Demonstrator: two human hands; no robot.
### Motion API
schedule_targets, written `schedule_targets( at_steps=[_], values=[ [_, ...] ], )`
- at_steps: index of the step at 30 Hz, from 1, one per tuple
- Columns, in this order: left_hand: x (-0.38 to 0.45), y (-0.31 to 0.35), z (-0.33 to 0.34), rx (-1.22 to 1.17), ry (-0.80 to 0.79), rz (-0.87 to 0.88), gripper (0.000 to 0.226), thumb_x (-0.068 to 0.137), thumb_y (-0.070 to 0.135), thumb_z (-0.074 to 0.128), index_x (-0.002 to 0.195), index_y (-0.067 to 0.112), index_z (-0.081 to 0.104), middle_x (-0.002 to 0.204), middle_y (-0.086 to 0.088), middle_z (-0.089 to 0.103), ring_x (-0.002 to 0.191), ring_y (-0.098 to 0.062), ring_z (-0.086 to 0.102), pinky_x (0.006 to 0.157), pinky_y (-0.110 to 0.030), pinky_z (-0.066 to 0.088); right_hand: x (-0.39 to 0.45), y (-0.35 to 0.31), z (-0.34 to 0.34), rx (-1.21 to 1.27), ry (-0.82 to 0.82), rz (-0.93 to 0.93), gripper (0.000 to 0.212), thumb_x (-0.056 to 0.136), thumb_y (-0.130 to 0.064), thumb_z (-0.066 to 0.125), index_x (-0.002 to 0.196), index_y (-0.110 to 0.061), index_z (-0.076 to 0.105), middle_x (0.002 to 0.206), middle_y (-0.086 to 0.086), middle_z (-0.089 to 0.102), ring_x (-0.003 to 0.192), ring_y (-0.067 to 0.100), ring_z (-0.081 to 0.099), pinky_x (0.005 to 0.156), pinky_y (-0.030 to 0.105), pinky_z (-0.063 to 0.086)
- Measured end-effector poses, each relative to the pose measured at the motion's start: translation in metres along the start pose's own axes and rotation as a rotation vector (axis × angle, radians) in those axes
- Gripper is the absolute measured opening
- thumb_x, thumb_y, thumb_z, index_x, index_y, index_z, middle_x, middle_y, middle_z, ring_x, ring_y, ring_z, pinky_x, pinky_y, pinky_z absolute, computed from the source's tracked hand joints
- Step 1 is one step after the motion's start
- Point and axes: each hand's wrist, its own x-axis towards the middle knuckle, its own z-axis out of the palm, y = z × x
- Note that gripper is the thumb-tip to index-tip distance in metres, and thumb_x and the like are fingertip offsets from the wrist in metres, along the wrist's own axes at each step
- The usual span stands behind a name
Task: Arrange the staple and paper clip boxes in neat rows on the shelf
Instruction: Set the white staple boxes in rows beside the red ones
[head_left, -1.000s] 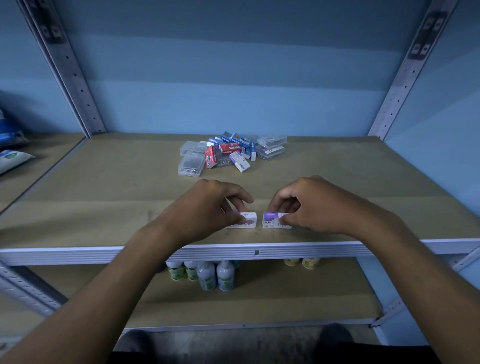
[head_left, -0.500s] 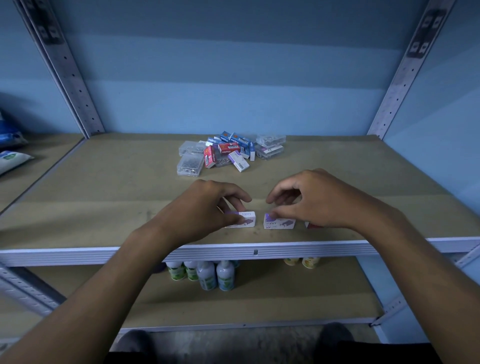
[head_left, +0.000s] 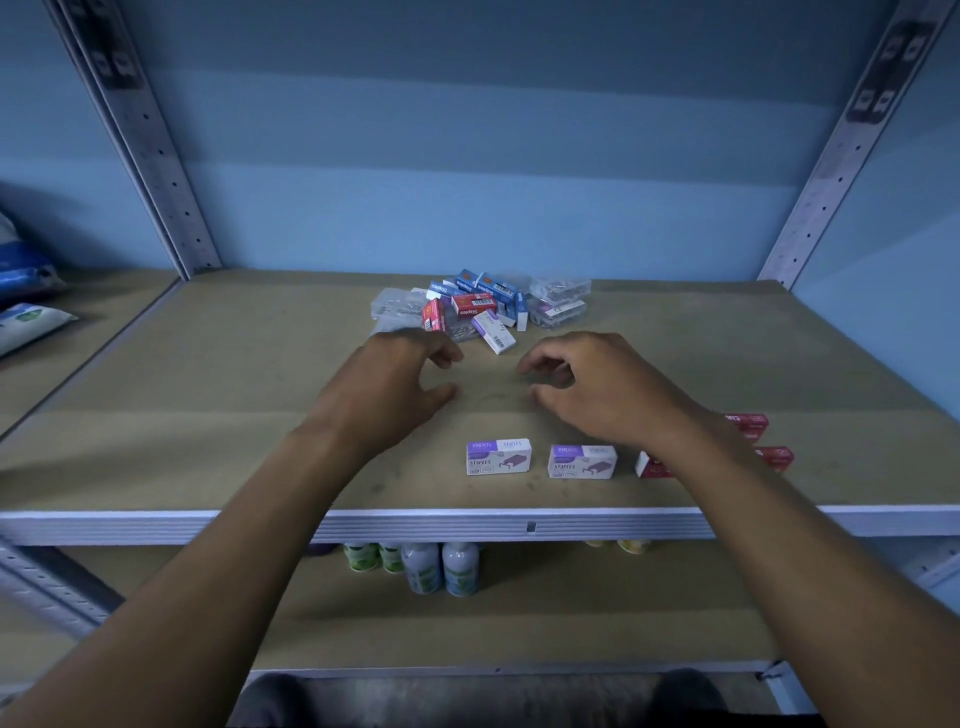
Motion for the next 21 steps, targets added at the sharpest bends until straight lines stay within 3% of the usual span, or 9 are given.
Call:
schedule_targets(
  at_steps=[5, 9, 14, 18, 21],
  values=[
    [0.015, -0.022, 0.009, 0.179, 0.044, -0.04, 0.06, 0.079, 0.042, 0.073, 0.132, 0.023, 0.054, 0.132, 0.0, 0.057, 0.121, -0.03, 0.05, 0.098, -0.044, 0.045, 0.019, -0.008, 0.014, -0.024, 0.027, 0.017, 0.048, 0.086, -0.028, 0.065, 0.132, -0.037, 0.056, 0.133, -0.004, 0.053, 0.125, 0.014, 0.048, 0.102, 0.027, 0.041],
    [0.033, -0.036, 0.019, 0.23, 0.026, -0.082, 0.088, 0.074, 0.057, 0.07, 0.147, 0.022, 0.036, 0.147, -0.001, 0.042, 0.138, -0.03, 0.035, 0.109, -0.047, 0.036, 0.043, -0.016, 0.024, 0.004, 0.068, 0.0, 0.063, 0.086, -0.029, 0.065, 0.142, -0.043, 0.041, 0.14, -0.005, 0.043, 0.132, 0.017, 0.043, 0.108, 0.036, 0.041],
    [0.054, -0.054, 0.031, 0.205, -0.002, -0.186, 0.104, 0.068, 0.065, 0.069, 0.152, 0.024, 0.022, 0.155, 0.0, 0.034, 0.147, -0.029, 0.024, 0.118, -0.047, 0.024, 0.089, -0.016, 0.034, -0.109, 0.01, -0.03, 0.077, 0.088, -0.029, 0.064, 0.153, -0.04, 0.025, 0.163, 0.0, 0.02, 0.147, 0.027, 0.026, 0.115, 0.045, 0.034],
    [0.066, -0.062, 0.041, 0.179, -0.028, -0.15, 0.105, 0.061, 0.079, 0.045, 0.151, 0.03, 0.024, 0.155, 0.005, 0.037, 0.148, -0.024, 0.025, 0.119, -0.048, 0.022, 0.117, -0.017, 0.036, -0.142, -0.015, -0.058, 0.071, 0.088, -0.026, 0.062, 0.151, -0.035, 0.032, 0.157, 0.002, 0.033, 0.141, 0.03, 0.036, 0.109, 0.051, 0.04],
    [0.07, -0.056, 0.044, 0.129, -0.009, -0.148, 0.097, 0.066, 0.074, 0.053, 0.15, 0.03, 0.031, 0.153, 0.005, 0.04, 0.149, -0.025, 0.021, 0.118, -0.048, 0.022, 0.128, -0.02, 0.039, -0.171, -0.038, -0.056, 0.065, 0.087, -0.019, 0.061, 0.146, -0.033, 0.039, 0.141, 0.005, 0.051, 0.128, 0.032, 0.048, 0.101, 0.05, 0.045]
  ],
)
